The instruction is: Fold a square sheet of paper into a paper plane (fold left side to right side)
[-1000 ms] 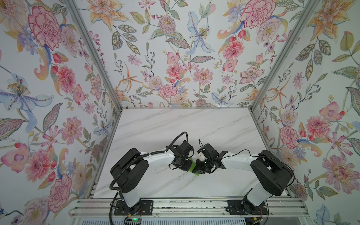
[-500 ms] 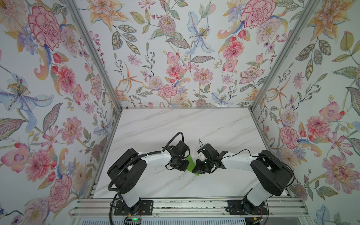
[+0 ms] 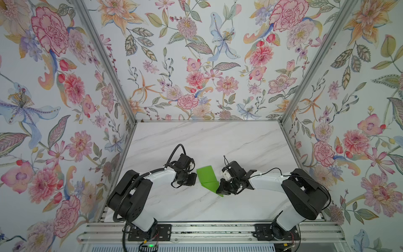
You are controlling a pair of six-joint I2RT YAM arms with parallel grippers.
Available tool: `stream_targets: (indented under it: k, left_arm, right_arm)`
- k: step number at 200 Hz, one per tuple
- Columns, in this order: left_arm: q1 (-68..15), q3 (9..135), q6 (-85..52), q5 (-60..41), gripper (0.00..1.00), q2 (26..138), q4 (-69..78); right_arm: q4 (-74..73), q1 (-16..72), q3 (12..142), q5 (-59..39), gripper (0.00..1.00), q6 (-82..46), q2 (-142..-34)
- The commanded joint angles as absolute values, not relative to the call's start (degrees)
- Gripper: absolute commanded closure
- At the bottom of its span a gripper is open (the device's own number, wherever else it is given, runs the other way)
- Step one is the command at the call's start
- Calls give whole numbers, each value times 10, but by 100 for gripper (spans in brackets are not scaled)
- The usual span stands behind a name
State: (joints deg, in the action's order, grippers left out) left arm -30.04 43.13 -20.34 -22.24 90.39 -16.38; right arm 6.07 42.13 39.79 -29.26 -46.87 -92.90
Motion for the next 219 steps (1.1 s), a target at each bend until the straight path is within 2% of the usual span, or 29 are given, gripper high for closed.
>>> stream_targets:
  k: [1, 21, 43, 79, 118, 219]
  left_arm:
    - [-292, 412, -199, -199, 96, 875, -207]
    - [-298, 418, -225, -233, 94, 840, -188]
    - [-332, 445, -245, -227, 93, 829, -190]
    - [-401, 495, -275, -214, 92, 872, -171]
    - [-439, 530, -286, -209, 93, 948, -153]
    - [-415, 469, -257, -141, 97, 958, -212]
  right_arm:
    - [119, 425, 367, -243, 100, -484, -937]
    - [104, 437, 374, -249, 100, -502, -939]
    - [101, 446, 381, -246, 100, -508, -946]
    - [97, 448, 382, -243, 100, -512, -955]
    - [97, 447, 380, -237, 100, -513, -952]
    - [97, 442, 359, -232, 100, -514, -941]
